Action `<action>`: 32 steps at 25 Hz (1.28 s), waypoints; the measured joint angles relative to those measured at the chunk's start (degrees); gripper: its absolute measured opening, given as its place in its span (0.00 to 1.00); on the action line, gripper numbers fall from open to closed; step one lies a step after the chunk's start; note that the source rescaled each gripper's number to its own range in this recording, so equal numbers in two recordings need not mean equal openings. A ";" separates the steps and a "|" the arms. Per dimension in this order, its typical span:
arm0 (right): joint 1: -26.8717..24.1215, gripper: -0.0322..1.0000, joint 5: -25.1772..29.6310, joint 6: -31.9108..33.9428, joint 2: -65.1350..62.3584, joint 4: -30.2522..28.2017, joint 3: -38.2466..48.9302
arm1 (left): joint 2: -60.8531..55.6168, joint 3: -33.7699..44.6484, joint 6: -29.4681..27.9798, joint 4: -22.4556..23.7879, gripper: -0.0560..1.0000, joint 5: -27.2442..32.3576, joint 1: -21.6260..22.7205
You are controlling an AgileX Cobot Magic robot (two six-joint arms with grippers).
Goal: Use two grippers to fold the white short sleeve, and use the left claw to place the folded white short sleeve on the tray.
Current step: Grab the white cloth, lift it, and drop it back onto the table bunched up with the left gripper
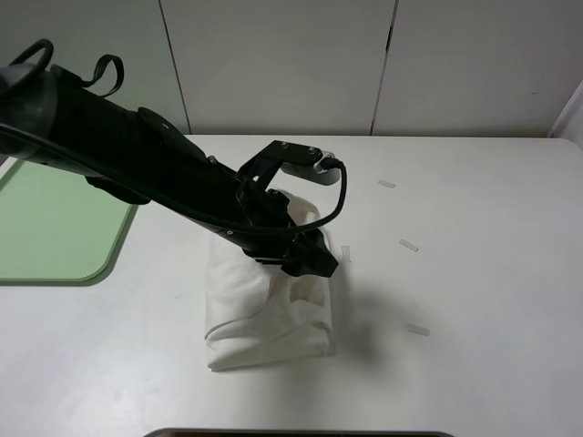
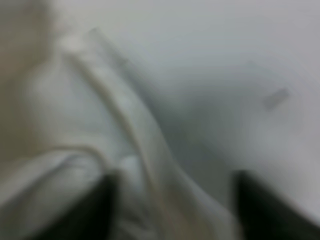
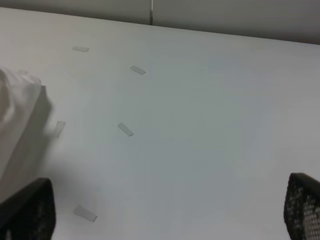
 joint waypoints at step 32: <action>0.00 1.00 0.00 0.00 0.00 0.00 0.00 | -16.44 7.79 -9.10 9.64 0.88 8.41 10.56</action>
